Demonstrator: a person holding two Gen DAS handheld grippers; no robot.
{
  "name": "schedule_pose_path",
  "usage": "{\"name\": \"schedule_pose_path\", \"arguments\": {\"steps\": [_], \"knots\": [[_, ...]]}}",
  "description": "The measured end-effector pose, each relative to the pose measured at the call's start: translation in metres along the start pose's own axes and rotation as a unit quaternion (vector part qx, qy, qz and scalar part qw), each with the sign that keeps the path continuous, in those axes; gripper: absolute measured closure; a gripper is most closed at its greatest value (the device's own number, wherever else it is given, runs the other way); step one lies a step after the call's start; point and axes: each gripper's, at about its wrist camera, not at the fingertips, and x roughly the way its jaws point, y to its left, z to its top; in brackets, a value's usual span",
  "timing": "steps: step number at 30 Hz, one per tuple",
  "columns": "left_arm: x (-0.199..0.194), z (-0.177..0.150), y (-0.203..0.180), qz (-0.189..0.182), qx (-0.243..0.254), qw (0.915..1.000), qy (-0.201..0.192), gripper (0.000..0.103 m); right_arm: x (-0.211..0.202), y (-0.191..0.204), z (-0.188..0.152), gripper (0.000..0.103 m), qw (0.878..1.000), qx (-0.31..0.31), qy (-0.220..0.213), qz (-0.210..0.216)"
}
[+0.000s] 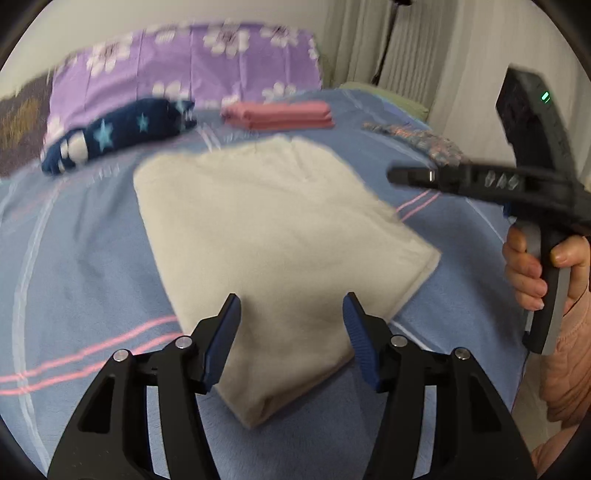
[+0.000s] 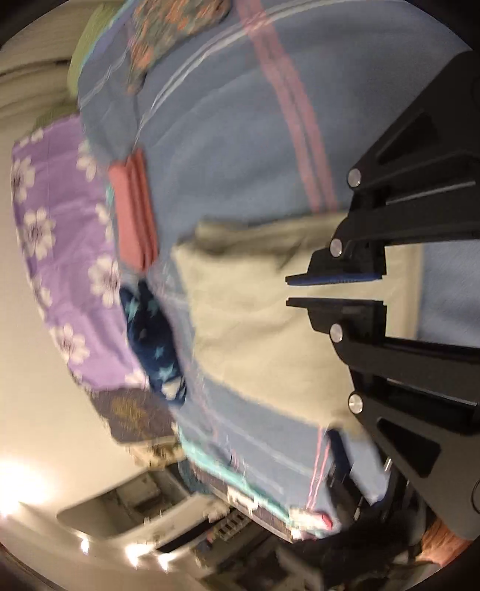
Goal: Fold small clothes
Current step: 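Move the open right tool to the folded shirt's edge and close on it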
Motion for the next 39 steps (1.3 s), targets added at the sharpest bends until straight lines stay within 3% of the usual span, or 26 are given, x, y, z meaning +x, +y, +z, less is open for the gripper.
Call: {"name": "schedule_pose_path", "arguments": {"steps": [2, 4, 6, 12, 15, 16, 19, 21, 22, 24, 25, 28, 29, 30, 34, 36, 39], "knots": [[0.016, -0.007, 0.004, -0.009, -0.010, 0.9998, 0.015, 0.030, 0.022, -0.004, 0.001, 0.089, 1.000, 0.002, 0.017, -0.004], [0.014, -0.009, -0.002, -0.018, 0.004, 0.9998, 0.007, 0.021, 0.047, -0.017, -0.007, 0.092, 0.996, 0.004, 0.047, -0.077], [0.014, -0.011, -0.007, -0.017, 0.015, 0.9997, 0.009, 0.016, 0.050, -0.032, -0.014, 0.096, 0.997, 0.031, 0.038, -0.054], [0.015, -0.012, -0.015, 0.008, 0.039, 0.9992, 0.010, 0.012, 0.037, -0.017, -0.013, 0.095, 0.996, 0.004, 0.037, -0.086], [0.000, -0.007, -0.012, -0.006, 0.024, 0.9997, -0.009, 0.024, 0.033, -0.006, 0.003, 0.088, 0.997, -0.013, 0.030, -0.072], [-0.008, -0.001, -0.009, -0.010, 0.019, 0.9994, -0.025, 0.033, 0.033, -0.003, 0.009, 0.088, 0.997, -0.023, 0.026, -0.073], [-0.022, 0.016, 0.004, 0.022, 0.012, 0.9976, -0.065, 0.051, 0.043, 0.004, 0.036, 0.087, 0.998, -0.039, 0.020, -0.044], [-0.015, 0.025, 0.020, 0.030, -0.013, 0.9972, -0.067, 0.053, 0.055, 0.001, 0.046, 0.087, 0.998, -0.036, 0.026, -0.033], [-0.008, 0.025, 0.026, 0.028, -0.026, 0.9976, -0.058, 0.053, 0.063, -0.003, 0.048, 0.087, 0.998, -0.035, 0.035, -0.045], [0.021, 0.018, 0.038, 0.034, -0.042, 0.9984, -0.011, 0.052, 0.090, -0.019, 0.044, 0.090, 0.990, -0.034, 0.067, -0.117], [0.028, 0.013, 0.038, 0.032, -0.040, 0.9986, -0.014, 0.051, 0.098, -0.029, 0.039, 0.091, 0.989, -0.028, 0.073, -0.123], [0.022, 0.015, 0.030, 0.011, -0.021, 0.9995, -0.023, 0.027, 0.090, -0.041, 0.035, 0.091, 0.992, -0.003, 0.059, -0.110], [0.025, 0.014, 0.027, 0.018, -0.012, 0.9996, -0.017, 0.024, 0.086, -0.040, 0.035, 0.083, 0.991, -0.002, 0.058, -0.124], [0.027, 0.015, 0.024, 0.026, -0.005, 0.9996, -0.013, 0.024, 0.080, -0.041, 0.034, 0.064, 0.988, -0.002, 0.051, -0.147], [0.025, 0.015, 0.014, 0.049, 0.017, 0.9985, -0.016, 0.020, 0.059, -0.051, 0.029, 0.061, 0.993, 0.027, 0.045, -0.107], [0.020, 0.015, 0.014, 0.050, 0.010, 0.9985, -0.018, 0.020, 0.049, -0.061, 0.027, 0.051, 0.994, 0.052, 0.048, -0.081], [0.014, 0.012, 0.018, 0.055, 0.001, 0.9982, -0.023, 0.018, 0.045, -0.073, 0.025, 0.046, 0.994, 0.082, 0.062, -0.040]]}}
